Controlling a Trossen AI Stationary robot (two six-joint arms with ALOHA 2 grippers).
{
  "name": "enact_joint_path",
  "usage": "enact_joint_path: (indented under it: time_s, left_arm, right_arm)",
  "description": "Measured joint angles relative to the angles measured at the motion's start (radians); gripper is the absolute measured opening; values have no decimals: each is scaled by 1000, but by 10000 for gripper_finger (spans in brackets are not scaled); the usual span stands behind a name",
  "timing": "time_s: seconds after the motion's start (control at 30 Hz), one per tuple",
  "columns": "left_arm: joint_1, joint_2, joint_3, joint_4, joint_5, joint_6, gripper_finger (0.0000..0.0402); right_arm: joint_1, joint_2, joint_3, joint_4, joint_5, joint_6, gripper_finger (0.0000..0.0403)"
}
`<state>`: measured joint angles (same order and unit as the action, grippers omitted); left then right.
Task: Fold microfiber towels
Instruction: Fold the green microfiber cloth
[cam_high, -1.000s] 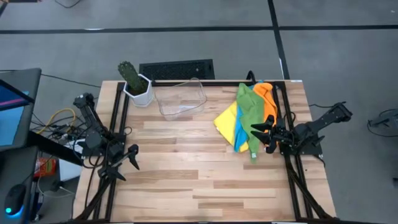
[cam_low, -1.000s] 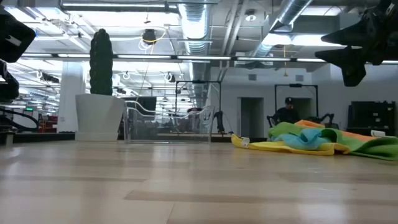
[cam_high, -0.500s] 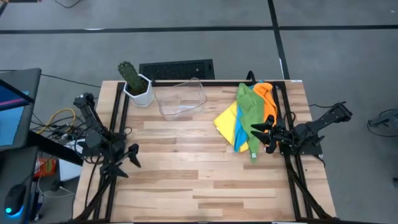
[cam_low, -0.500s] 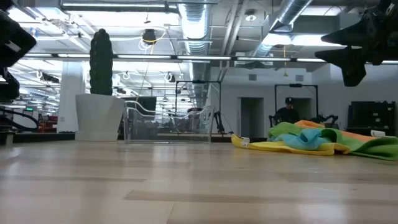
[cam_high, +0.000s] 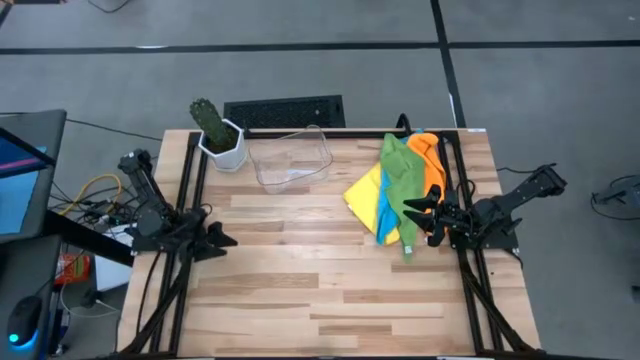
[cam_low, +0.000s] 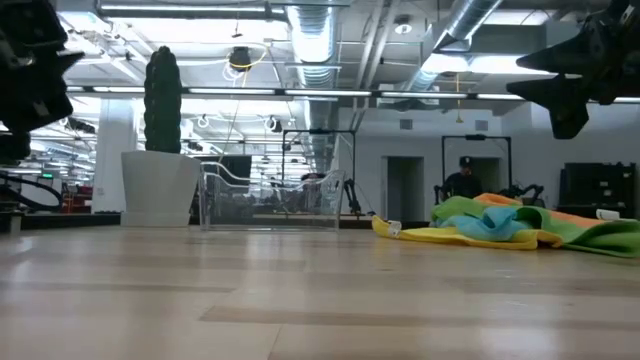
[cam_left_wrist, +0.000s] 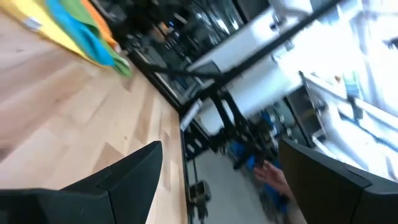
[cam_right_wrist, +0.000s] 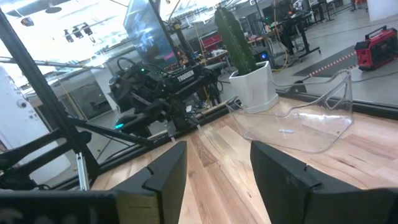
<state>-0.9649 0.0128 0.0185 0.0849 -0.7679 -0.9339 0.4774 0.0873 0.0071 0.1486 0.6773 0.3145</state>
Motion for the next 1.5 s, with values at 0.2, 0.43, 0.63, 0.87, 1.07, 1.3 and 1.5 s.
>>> enact_joint_path:
  time_s: [0.2, 0.43, 0.63, 0.87, 1.07, 1.3, 1.5]
  left_arm:
    - [0, 0, 0, 2, -169, -137, 313]
    - [0, 0, 0, 4, -481, -291, 313]
    - [0, 0, 0, 4, -731, -372, 313]
    - [0, 0, 0, 0, -777, -358, 313]
    - [4, 0, 0, -48, -804, -368, 313]
    - [21, 0, -6, -145, -799, -457, 313]
    - [44, 0, -7, -152, -782, -491, 313]
  right_arm:
    - [0, 0, 0, 0, 0, 0, 202]
    - [-3, 0, 0, 0, 9, 0, 202]
    - [11, 0, 0, 28, -22, 386, 202]
    - [-2, 0, 0, 27, -3, 547, 202]
    - [-32, 0, 0, 20, 4, 545, 202]
    - [-62, 0, 0, 17, 5, 565, 202]
    - [-102, 0, 0, 88, 5, 627, 202]
